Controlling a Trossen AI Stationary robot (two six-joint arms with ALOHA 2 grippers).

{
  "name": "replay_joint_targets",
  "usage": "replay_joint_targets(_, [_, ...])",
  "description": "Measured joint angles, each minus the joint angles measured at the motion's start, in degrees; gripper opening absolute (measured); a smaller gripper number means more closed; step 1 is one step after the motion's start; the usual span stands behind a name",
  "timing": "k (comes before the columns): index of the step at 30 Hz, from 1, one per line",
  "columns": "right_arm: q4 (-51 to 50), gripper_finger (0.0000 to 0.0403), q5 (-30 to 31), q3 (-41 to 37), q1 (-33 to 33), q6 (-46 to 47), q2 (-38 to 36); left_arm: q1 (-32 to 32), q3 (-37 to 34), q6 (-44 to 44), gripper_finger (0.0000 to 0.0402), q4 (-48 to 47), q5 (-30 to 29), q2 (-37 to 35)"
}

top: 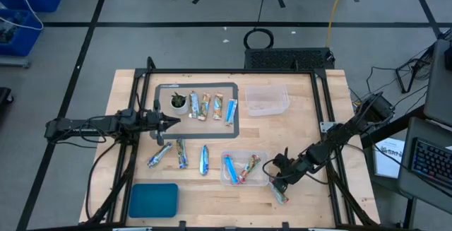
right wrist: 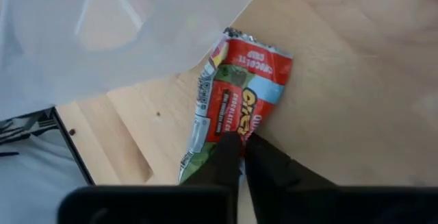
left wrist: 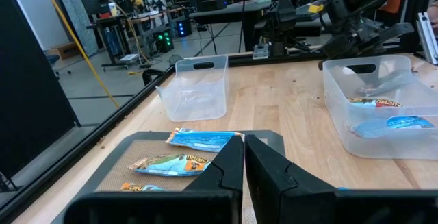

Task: Pick and place Granola Bars by type
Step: Put the red granola bar into the bottom transparent bin

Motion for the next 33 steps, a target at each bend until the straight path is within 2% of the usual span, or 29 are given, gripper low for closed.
replay_joint_targets(10, [-0.99,0.0001,-0.13,0.00,0.00,-2.45,-0.04,0.00,0.02,0.00,0.0024,0.00,0.00,0.00])
replay_joint_targets(33, [-13.56,0.0000,0.25,0.09,-0.02,-1.82,-0.15,0.02,0.02,-0.01,0.0024,0.00,0.00,-0.01])
